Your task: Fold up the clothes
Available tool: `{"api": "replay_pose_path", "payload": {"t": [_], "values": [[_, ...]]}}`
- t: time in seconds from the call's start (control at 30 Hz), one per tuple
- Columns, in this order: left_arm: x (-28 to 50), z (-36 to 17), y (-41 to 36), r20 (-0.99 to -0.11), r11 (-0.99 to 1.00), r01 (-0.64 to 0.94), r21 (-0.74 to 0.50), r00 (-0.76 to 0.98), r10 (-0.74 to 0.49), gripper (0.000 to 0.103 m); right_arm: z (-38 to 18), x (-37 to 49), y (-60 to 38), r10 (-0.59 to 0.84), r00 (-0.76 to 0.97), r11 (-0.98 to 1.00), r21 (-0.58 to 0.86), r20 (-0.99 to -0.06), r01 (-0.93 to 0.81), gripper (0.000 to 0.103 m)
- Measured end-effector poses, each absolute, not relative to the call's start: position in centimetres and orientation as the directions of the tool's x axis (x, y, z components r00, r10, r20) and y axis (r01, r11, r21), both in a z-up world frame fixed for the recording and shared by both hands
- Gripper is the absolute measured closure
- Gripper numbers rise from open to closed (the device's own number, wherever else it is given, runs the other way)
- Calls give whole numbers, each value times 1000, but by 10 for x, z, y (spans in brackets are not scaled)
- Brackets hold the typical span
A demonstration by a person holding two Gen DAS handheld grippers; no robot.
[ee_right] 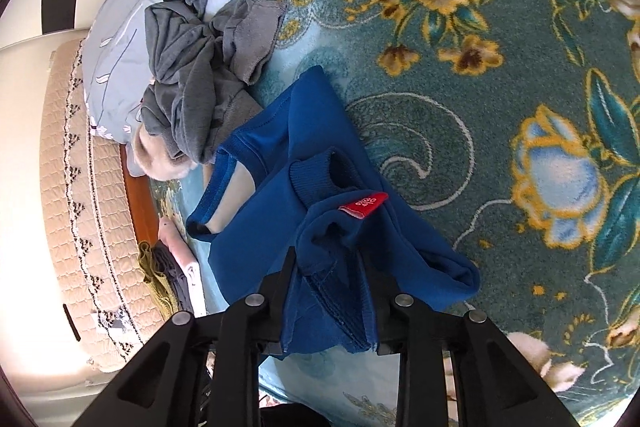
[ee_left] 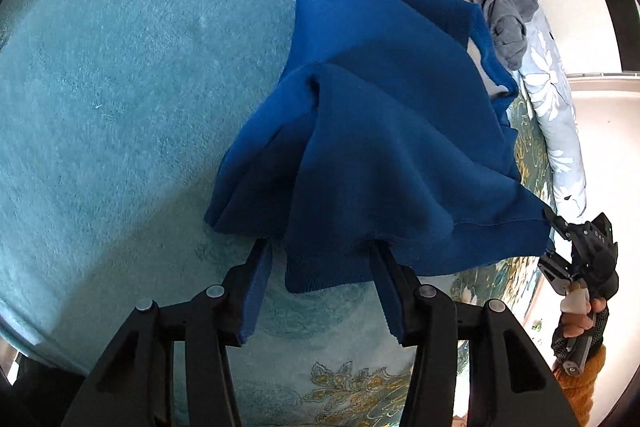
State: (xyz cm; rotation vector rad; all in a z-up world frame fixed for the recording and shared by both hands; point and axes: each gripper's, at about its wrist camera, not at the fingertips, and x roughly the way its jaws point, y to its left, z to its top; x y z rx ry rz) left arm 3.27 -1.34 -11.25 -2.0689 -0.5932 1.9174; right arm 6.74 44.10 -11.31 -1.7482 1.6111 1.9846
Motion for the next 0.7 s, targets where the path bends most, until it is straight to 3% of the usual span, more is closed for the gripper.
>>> {"api": "replay_pose_path", "payload": {"t": [0.27,0.53,0.7], "values": [[33,-119,-14,-875,-870,128,-475,39,483,53,-117,89,445,-555,-364,-468,643,-748,-606,68],[36,-121,-24,-862,-853,170,-493,38,506,78,-123,109,434,-568,-346,-503,647,-747,-573,68],[38,-117,-28,-863,-854,171,-492,32,504,87,-123,118,427,-546,-321,-553,621,-774,-555,68]]}}
